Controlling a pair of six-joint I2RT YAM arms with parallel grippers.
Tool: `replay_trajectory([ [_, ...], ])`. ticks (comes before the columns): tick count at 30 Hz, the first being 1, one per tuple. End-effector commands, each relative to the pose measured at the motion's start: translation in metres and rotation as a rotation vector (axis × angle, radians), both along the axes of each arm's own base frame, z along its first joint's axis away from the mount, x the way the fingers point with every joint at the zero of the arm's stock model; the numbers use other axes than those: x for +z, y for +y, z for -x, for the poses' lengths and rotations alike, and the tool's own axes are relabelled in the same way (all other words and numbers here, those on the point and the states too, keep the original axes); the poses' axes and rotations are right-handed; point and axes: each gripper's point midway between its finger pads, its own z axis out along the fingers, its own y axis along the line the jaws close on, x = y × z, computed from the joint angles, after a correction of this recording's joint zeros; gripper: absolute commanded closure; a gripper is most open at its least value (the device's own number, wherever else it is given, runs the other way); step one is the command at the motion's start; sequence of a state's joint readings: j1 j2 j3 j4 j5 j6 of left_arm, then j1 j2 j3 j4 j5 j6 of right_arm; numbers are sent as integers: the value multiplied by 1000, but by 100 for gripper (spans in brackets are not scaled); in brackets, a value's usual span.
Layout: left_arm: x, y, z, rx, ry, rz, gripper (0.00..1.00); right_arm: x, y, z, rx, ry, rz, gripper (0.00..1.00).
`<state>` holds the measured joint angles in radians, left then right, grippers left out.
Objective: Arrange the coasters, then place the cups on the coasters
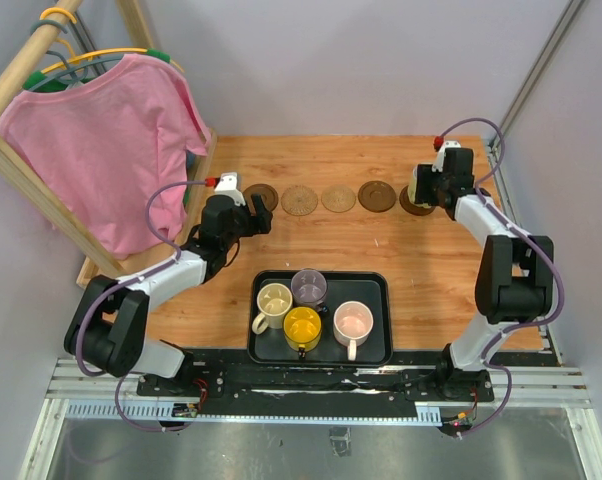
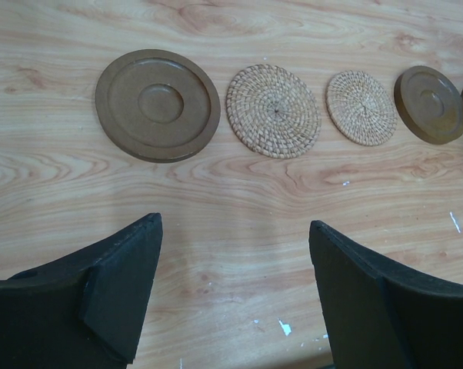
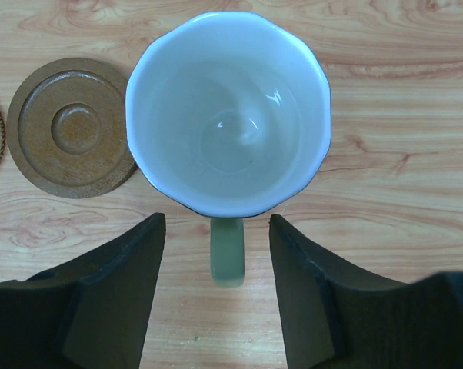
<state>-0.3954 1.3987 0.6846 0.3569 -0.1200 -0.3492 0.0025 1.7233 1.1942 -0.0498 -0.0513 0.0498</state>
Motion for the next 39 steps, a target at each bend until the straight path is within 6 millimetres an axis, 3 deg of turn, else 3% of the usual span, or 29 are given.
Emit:
replay_trajectory([
  [1,10,-3,3,-7,-28,20,19,9,5,10,2,-10,14,40],
  [6,13,-1,5,-2,-37,17,19,24,12,29,-20,-36,-17,38],
  [13,12,-1,6,-9,-35,10,19,50,38,83,-51,-38,-28,33],
  [25,1,0,13,-23,5,-9,19,25,131,220,174,170,-165,23],
  [30,-6,1,20,-28,13,1,19,26,145,260,271,184,-181,18],
  [36,-14,-3,27,-52,37,15,18,21,158,300,388,178,-235,1],
  [39,-15,-3,29,-53,41,15,18,13,162,317,427,204,-239,1],
])
